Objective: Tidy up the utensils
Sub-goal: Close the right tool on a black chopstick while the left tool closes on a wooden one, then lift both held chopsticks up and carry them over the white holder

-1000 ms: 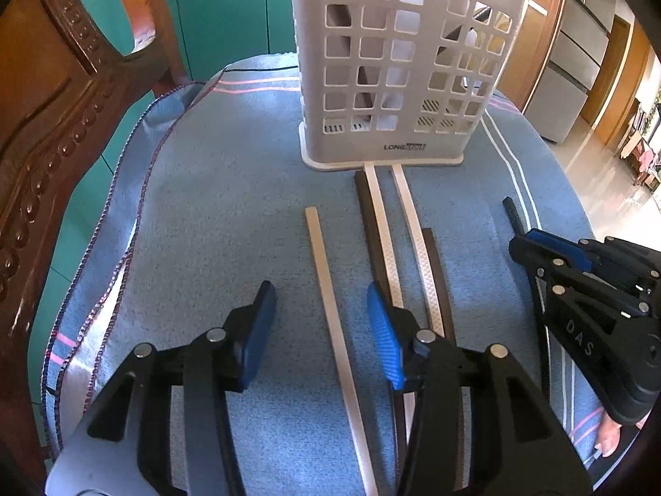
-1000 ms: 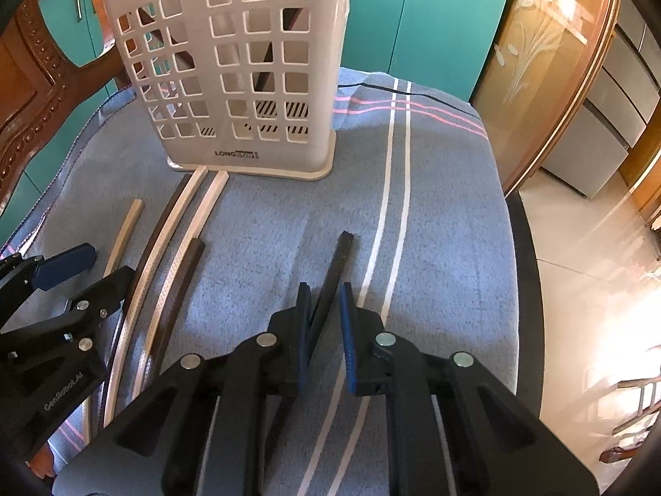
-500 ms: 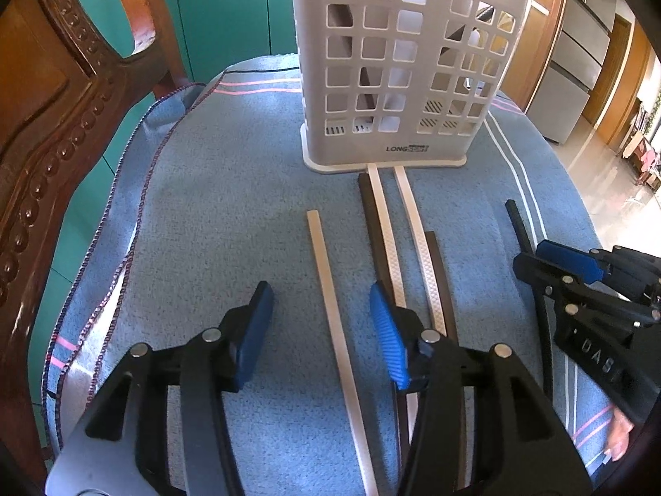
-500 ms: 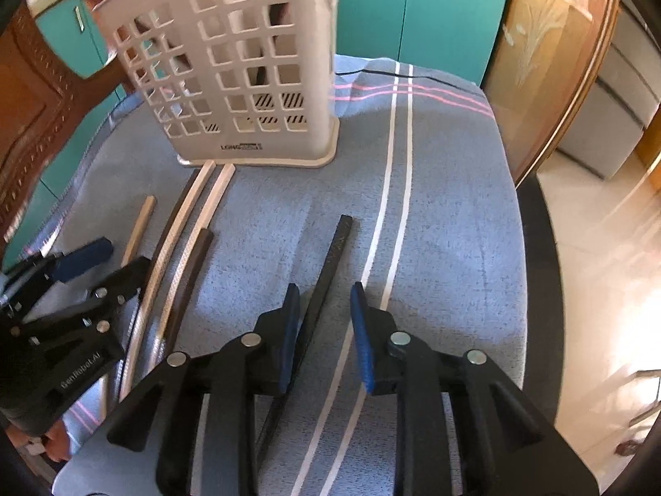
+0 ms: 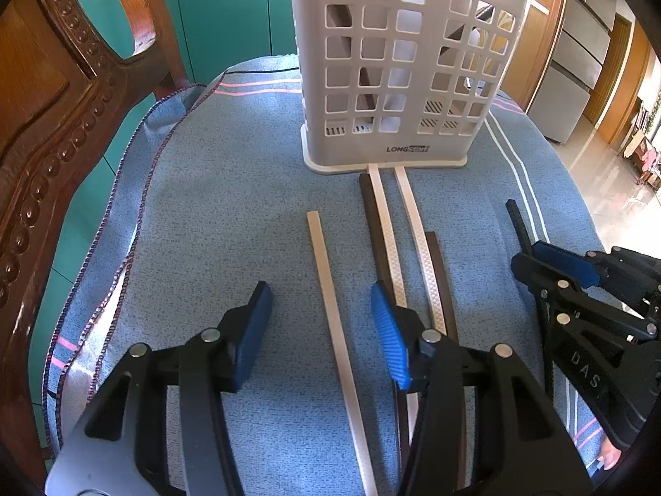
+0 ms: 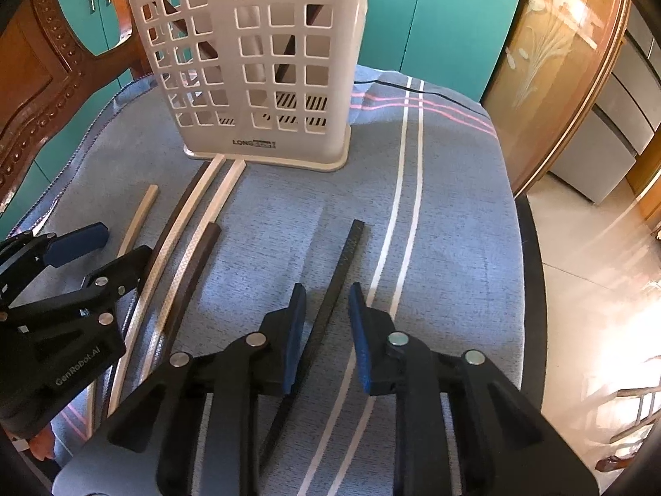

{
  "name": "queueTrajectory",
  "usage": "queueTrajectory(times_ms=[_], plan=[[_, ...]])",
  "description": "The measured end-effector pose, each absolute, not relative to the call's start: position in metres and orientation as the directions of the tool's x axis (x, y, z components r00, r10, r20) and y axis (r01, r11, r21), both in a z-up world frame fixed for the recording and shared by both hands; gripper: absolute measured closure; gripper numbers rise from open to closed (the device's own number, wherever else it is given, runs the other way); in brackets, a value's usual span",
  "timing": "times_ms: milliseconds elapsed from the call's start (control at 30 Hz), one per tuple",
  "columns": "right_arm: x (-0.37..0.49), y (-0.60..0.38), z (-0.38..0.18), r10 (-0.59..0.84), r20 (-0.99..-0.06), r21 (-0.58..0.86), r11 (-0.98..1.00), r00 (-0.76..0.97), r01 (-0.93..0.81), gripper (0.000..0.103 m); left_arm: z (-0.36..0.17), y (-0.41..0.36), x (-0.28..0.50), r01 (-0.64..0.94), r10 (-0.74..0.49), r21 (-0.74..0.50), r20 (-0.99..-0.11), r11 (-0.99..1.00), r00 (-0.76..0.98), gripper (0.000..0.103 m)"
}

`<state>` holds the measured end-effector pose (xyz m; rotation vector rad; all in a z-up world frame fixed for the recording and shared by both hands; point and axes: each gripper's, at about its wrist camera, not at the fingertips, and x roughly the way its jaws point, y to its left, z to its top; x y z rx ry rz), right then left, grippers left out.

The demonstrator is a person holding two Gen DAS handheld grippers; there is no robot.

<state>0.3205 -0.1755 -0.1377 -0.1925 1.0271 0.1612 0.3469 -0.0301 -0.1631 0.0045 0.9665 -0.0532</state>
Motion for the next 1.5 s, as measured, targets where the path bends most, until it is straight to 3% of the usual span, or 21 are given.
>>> queueTrajectory(times_ms=[167,900,1067,1267,1500], plan=[[0.318,-0.177,-0.134,0.065,-0.859,-0.058,0.973,0.508,-0.223,0.089,-0.162,-0.030,0.345,0.050,-0.049,-0.026,-0.822,0.998,0.568,0.062],[0.323,-0.177,-0.134,0.052,-0.858,-0.079,0.970,0.512,-0.231,0.088,-0.163,-0.032,0.344,0.050,-0.047,-0.022,-0.824,0.998,0.564,0.056],[0.327,-0.183,-0.133,0.085,-0.861,-0.032,0.975,0.501,-0.220,0.091,-0.161,-0.022,0.346,0.018,-0.075,-0.079,-0.828,0.997,0.556,0.093],[0.327,-0.189,-0.123,0.148,-0.845,0.033,0.973,0.514,-0.227,0.097,-0.152,-0.009,0.342,-0.004,-0.145,-0.179,-0.807,0.984,0.573,0.096],[0.299,-0.205,-0.070,0.277,-0.753,0.152,0.956,0.597,-0.252,0.097,-0.086,-0.004,0.305,0.059,-0.204,-0.230,-0.682,0.971,0.702,0.096]])
